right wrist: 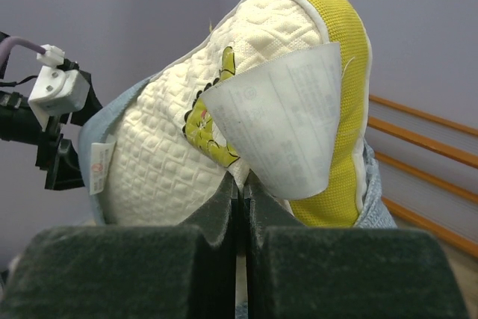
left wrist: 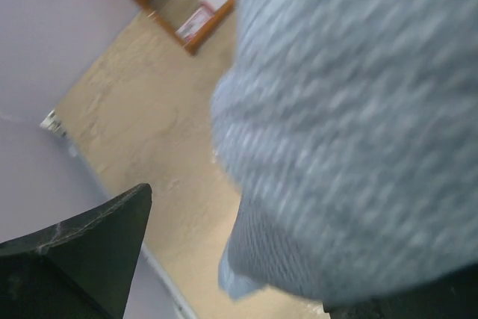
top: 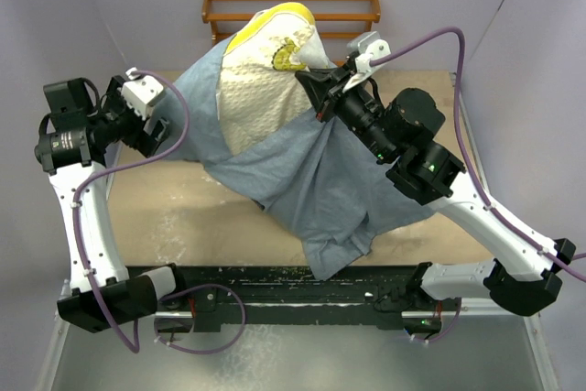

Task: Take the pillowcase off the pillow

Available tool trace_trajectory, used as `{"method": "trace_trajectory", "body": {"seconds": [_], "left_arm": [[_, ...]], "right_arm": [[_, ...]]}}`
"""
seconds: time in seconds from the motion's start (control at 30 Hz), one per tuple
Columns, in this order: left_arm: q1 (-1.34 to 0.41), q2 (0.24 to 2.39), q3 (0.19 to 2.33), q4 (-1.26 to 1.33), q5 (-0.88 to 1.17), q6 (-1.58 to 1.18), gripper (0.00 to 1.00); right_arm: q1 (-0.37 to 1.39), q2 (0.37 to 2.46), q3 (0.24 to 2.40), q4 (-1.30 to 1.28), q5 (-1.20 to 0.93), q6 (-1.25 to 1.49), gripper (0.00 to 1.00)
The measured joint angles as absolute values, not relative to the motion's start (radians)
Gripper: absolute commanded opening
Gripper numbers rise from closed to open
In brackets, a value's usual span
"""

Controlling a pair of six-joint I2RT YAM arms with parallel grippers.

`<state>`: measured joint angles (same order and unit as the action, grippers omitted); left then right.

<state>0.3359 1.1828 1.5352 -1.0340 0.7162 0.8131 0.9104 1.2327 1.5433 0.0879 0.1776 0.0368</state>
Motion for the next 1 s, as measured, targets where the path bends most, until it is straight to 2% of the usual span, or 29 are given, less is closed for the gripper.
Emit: {"method": "trace_trajectory", "body": {"seconds": [0.03,0.1,0.13,0.37,0.63,0.8,1.0], "left_arm": [[0.344,1.176,1.536,-1.065,0.768,0.833,0.60],[0.347,1.167,1.540,-1.129,0.846,0.865,0.12],[0.347,1.164,1.543,-1.161,0.880,0.882,0.00],[0.352,1.169,1.532,-1.219,0.907,0.931,0.00],[0.387,1.005,1.269,-0.945,0.704,0.779,0.00],[0.424,0.999,1.216,-0.836,0.627,0.710,0.00],[0.427,1.038,1.175,-0.812,0.633,0.664,0.00]], "right_arm": [[0.910,1.230,1.539,0.088,0.166,0.039,0.00],[0.909,1.225,1.533,0.088,0.160,0.043,0.00],[0.909,1.224,1.531,0.088,0.160,0.044,0.00],[0.895,1.209,1.531,0.087,0.161,0.054,0.00],[0.833,1.173,1.531,0.086,0.165,0.080,0.00],[0.803,1.143,1.531,0.086,0.165,0.114,0.00],[0.777,1.137,1.529,0.088,0.163,0.185,0.00]]}}
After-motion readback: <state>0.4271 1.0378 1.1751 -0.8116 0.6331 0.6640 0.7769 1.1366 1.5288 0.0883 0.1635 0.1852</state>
